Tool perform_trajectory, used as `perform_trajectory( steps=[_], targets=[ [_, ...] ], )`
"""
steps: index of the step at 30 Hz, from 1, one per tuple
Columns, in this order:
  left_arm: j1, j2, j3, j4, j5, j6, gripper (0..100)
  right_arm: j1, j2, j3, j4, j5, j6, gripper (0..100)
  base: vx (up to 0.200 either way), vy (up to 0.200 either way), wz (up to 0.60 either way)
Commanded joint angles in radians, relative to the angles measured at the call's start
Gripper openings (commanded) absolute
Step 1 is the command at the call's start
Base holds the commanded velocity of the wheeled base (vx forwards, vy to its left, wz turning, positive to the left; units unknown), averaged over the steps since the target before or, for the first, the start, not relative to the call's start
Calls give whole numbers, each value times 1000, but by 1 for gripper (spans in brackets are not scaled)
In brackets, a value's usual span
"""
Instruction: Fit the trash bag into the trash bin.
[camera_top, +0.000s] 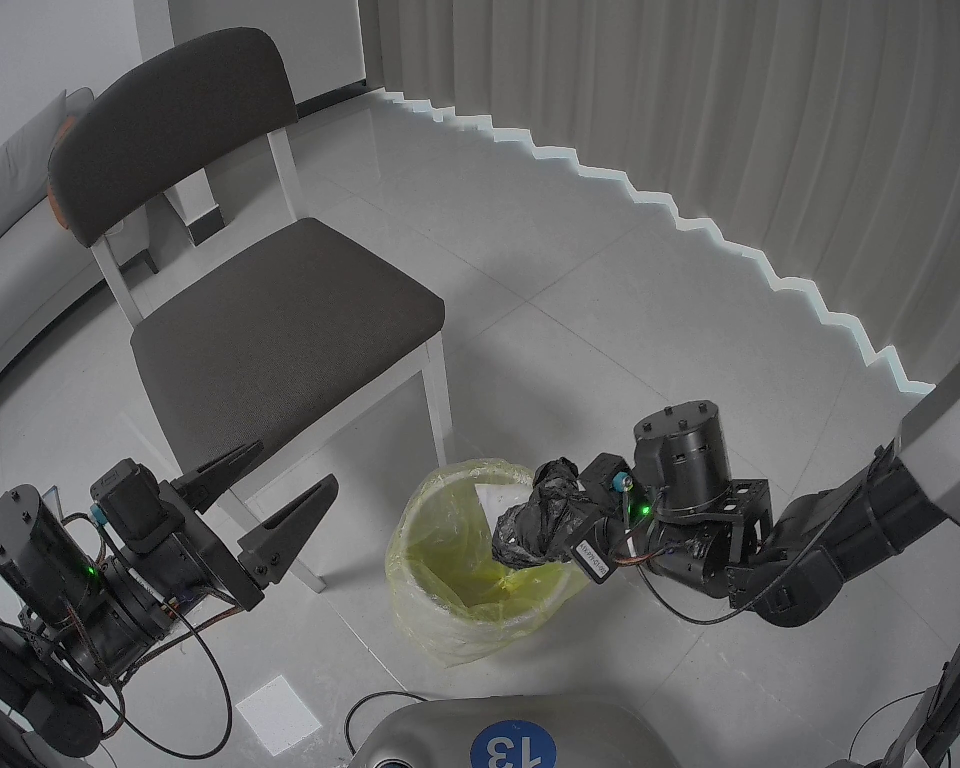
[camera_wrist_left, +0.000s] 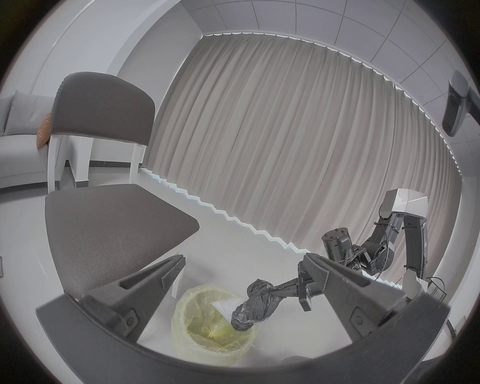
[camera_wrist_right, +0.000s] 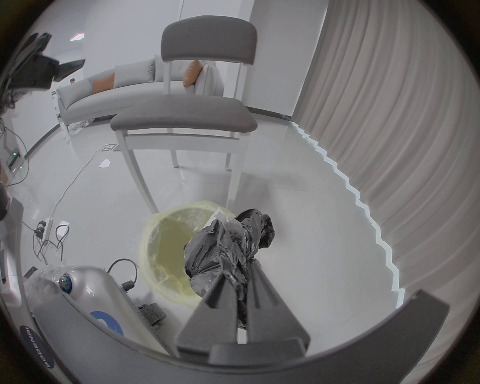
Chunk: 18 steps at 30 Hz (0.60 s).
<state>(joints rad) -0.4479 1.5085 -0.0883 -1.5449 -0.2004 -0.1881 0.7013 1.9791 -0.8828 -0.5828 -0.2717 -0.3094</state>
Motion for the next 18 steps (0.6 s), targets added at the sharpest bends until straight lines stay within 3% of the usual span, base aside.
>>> perform_trajectory(
  steps=[1, 18],
  targets=[
    [0, 12, 1, 2, -1, -1, 100, 23, 63, -5, -2, 2, -2, 0, 0, 0, 0],
    [9, 13, -1, -1, -2, -1, 100, 67, 222, -116, -2, 3, -8, 0, 0, 0, 0]
  ],
)
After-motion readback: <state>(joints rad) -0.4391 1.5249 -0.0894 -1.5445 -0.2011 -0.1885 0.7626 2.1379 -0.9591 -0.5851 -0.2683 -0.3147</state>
